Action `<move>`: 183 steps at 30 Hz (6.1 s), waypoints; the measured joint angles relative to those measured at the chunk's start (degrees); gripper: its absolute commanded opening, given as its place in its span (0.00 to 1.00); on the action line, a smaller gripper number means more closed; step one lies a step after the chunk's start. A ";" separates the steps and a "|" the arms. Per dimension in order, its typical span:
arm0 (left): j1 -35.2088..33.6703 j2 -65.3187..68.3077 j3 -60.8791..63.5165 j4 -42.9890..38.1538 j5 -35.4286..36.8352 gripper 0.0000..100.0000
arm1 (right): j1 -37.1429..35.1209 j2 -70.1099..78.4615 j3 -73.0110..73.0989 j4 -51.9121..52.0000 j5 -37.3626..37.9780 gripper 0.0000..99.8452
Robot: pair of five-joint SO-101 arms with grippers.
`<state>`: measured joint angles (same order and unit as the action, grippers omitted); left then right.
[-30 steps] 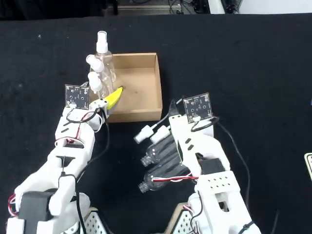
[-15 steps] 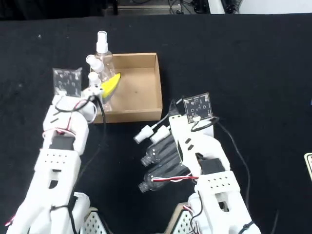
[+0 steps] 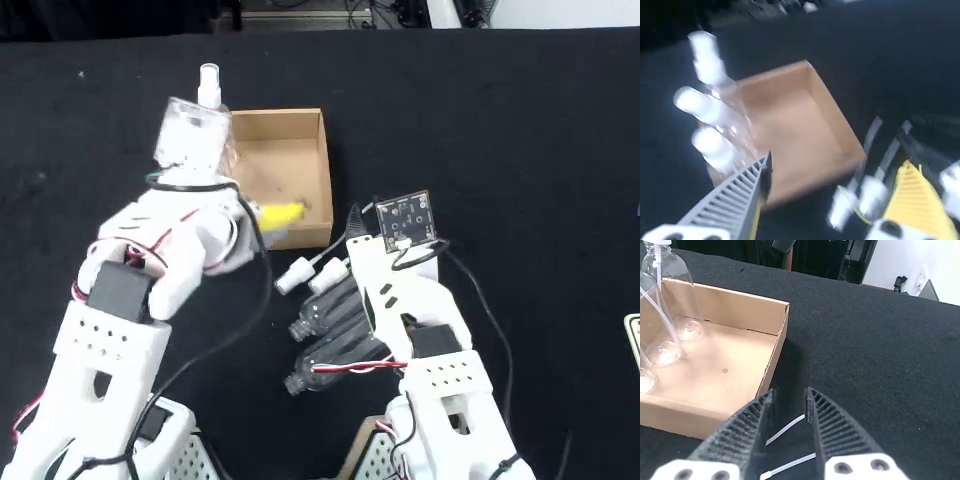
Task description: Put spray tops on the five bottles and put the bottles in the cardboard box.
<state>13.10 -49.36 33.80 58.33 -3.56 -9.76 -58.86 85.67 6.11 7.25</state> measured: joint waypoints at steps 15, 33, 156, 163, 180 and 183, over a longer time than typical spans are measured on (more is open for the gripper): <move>2.20 0.00 5.01 4.75 -0.09 0.36 | 0.00 0.00 0.00 0.00 0.00 0.08; 10.11 0.00 29.10 -20.66 0.00 0.13 | 0.00 0.00 0.00 0.00 0.00 0.08; -33.41 -52.66 62.33 -51.25 25.14 0.15 | -33.05 21.80 -33.93 59.25 12.48 0.20; -33.41 -52.66 62.33 -51.25 25.14 0.15 | -25.23 21.80 -31.21 58.20 14.51 0.20; -33.41 -52.66 62.33 -51.25 25.14 0.15 | -12.57 21.80 -38.51 64.70 10.90 0.20; -33.41 -52.66 62.33 -51.25 25.14 0.15 | -21.45 21.80 -38.51 64.88 9.23 0.20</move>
<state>-20.31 -102.02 96.13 7.08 21.58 -31.21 -37.05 47.16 70.99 16.48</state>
